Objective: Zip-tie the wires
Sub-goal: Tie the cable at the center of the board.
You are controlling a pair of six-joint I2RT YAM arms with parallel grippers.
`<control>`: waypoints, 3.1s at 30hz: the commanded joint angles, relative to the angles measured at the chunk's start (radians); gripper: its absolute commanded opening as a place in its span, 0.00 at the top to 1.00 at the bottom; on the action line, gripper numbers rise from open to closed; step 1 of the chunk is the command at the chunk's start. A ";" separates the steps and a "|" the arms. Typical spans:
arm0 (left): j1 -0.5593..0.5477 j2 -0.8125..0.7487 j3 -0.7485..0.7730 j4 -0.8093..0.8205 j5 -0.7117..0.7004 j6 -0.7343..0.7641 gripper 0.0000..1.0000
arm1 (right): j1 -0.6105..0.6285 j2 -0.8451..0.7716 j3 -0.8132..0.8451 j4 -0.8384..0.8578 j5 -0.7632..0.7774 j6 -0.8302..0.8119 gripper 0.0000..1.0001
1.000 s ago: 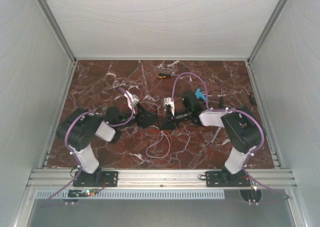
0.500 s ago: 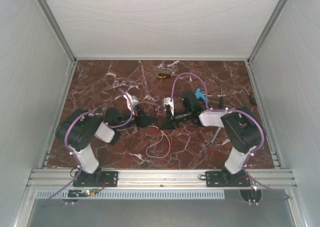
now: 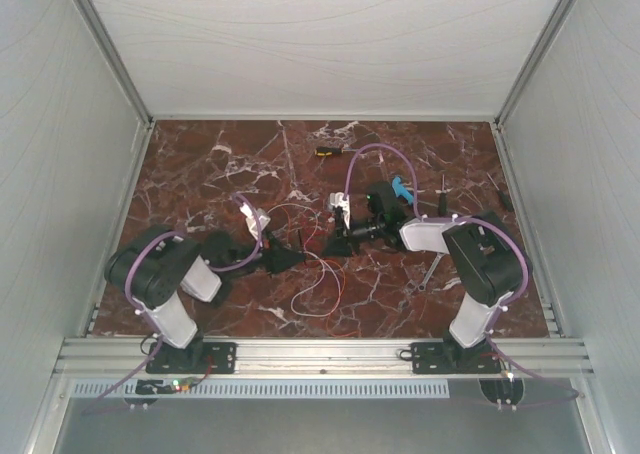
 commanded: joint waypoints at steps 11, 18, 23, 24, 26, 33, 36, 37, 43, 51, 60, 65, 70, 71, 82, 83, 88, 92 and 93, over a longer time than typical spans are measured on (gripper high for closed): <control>-0.162 0.059 -0.008 0.290 -0.081 -0.137 1.00 | 0.066 -0.008 -0.059 0.184 0.179 -0.051 1.00; -0.170 0.111 0.019 0.290 -0.050 -0.212 1.00 | 0.096 -0.022 -0.088 0.198 0.230 -0.108 1.00; -0.169 0.082 0.009 0.290 0.022 -0.238 1.00 | 0.111 -0.037 -0.109 0.228 0.291 -0.149 1.00; -0.169 0.084 0.009 0.290 0.039 -0.248 1.00 | 0.118 -0.040 -0.112 0.230 0.309 -0.164 1.00; -0.169 0.095 0.013 0.290 0.070 -0.272 1.00 | 0.130 -0.048 -0.124 0.247 0.339 -0.184 1.00; -0.169 0.134 0.027 0.290 0.126 -0.350 1.00 | 0.151 -0.091 -0.175 0.316 0.395 -0.241 1.00; -0.170 0.151 0.029 0.290 0.140 -0.362 1.00 | 0.154 -0.096 -0.184 0.325 0.401 -0.257 1.00; -0.170 0.160 0.034 0.290 0.148 -0.365 1.00 | 0.156 -0.097 -0.185 0.326 0.408 -0.264 1.00; -0.170 0.203 0.075 0.290 0.213 -0.406 1.00 | 0.177 -0.091 -0.202 0.344 0.447 -0.318 1.00; -0.170 0.224 0.080 0.290 0.258 -0.432 1.00 | 0.189 -0.093 -0.231 0.381 0.466 -0.366 1.00; -0.169 0.256 0.091 0.290 0.295 -0.458 1.00 | 0.197 -0.092 -0.242 0.400 0.479 -0.380 1.00; -0.170 0.265 0.099 0.290 0.305 -0.467 1.00 | 0.200 -0.093 -0.245 0.407 0.486 -0.383 1.00; -0.171 0.261 0.099 0.290 0.310 -0.467 1.00 | 0.202 -0.080 -0.236 0.402 0.497 -0.380 1.00; -0.171 0.261 0.097 0.290 0.311 -0.467 1.00 | 0.202 -0.075 -0.234 0.403 0.501 -0.379 1.00; -0.171 0.258 0.071 0.290 0.293 -0.463 1.00 | 0.191 -0.052 -0.226 0.433 0.516 -0.347 1.00; -0.171 0.259 0.069 0.290 0.292 -0.462 1.00 | 0.186 -0.050 -0.225 0.435 0.510 -0.337 1.00; -0.170 0.265 0.073 0.290 0.294 -0.466 1.00 | 0.177 -0.054 -0.233 0.446 0.494 -0.337 1.00; -0.171 0.276 0.084 0.290 0.303 -0.473 1.00 | 0.182 -0.053 -0.237 0.447 0.485 -0.352 1.00; -0.170 0.277 0.085 0.290 0.304 -0.475 1.00 | 0.185 -0.055 -0.241 0.449 0.483 -0.360 1.00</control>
